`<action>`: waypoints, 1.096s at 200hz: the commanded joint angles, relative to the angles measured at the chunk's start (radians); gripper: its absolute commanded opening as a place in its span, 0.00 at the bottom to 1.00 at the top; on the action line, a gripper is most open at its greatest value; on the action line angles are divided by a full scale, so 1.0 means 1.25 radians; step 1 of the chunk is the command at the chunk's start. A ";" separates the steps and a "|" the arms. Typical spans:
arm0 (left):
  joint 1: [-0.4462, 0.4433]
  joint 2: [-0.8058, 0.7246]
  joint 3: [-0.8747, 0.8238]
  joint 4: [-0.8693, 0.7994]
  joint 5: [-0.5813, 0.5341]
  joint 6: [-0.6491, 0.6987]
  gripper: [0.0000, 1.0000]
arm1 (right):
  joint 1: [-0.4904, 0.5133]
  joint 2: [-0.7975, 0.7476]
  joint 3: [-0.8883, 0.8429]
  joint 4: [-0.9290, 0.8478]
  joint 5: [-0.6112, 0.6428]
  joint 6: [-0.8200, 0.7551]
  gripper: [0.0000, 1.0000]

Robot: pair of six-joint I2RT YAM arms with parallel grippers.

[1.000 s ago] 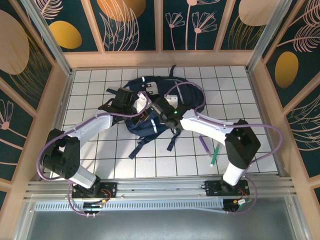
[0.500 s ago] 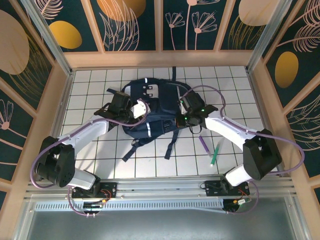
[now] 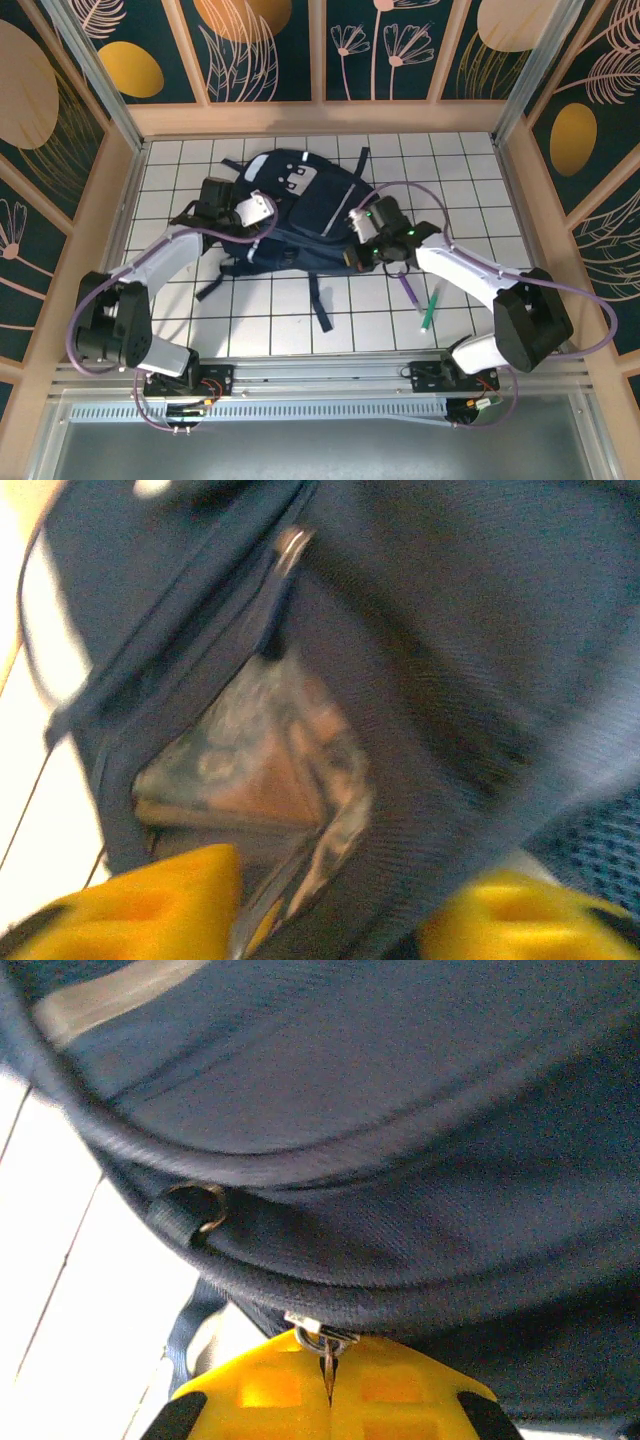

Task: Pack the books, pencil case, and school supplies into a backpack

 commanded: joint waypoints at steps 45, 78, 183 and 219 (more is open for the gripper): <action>-0.144 -0.154 -0.136 0.069 0.414 0.149 0.88 | 0.105 0.088 0.100 0.075 -0.079 -0.001 0.00; -0.175 -0.139 -0.167 0.104 0.411 0.138 0.79 | 0.124 0.094 0.103 0.091 -0.109 0.002 0.00; -0.157 -0.130 -0.190 0.176 0.243 0.231 0.00 | 0.007 0.105 0.092 -0.079 0.284 0.113 0.00; -0.085 -0.180 -0.198 0.100 0.296 0.291 0.00 | -0.084 0.095 0.074 -0.070 0.279 0.108 0.00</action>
